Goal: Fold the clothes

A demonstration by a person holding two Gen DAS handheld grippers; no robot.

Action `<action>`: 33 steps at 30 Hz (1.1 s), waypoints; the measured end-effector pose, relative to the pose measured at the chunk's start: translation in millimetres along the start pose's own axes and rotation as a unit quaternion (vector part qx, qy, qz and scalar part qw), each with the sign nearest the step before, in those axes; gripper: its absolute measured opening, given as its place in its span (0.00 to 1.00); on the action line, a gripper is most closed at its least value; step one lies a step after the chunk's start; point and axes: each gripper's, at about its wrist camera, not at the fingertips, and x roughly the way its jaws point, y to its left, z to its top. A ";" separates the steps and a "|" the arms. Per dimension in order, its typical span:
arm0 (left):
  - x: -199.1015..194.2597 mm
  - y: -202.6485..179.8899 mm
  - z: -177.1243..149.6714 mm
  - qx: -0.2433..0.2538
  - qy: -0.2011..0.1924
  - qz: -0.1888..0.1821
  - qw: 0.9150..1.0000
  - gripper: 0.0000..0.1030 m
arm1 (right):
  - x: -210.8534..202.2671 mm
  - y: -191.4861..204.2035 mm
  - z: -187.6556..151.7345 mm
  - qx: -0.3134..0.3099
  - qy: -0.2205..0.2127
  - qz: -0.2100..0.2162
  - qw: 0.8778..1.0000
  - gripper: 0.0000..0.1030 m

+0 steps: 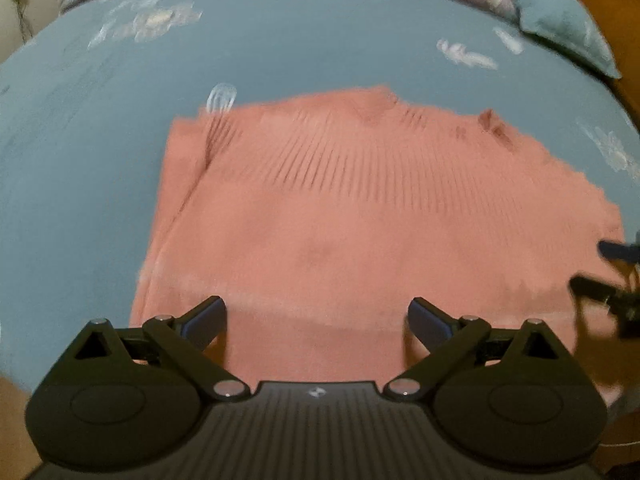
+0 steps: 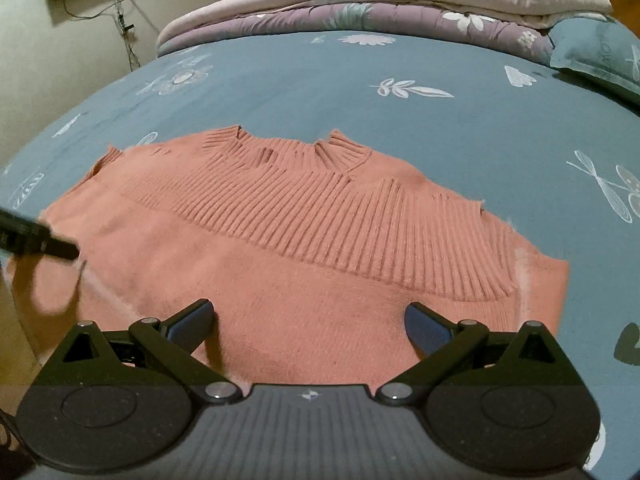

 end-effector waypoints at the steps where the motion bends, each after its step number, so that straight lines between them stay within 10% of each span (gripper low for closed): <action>1: -2.5 1.2 -2.8 -0.002 0.003 -0.001 1.000 0.95 | 0.3 0.8 -0.4 -0.001 0.000 0.000 1.000 1.00; 14: -7.2 25.2 -51.6 -0.065 0.098 0.006 0.993 0.95 | 2.4 0.9 -2.1 -0.031 0.006 0.009 0.999 1.00; 33: -32.1 52.0 -28.4 -0.068 0.012 0.016 0.997 0.95 | 4.1 10.0 0.3 -0.032 0.021 -0.015 0.999 1.00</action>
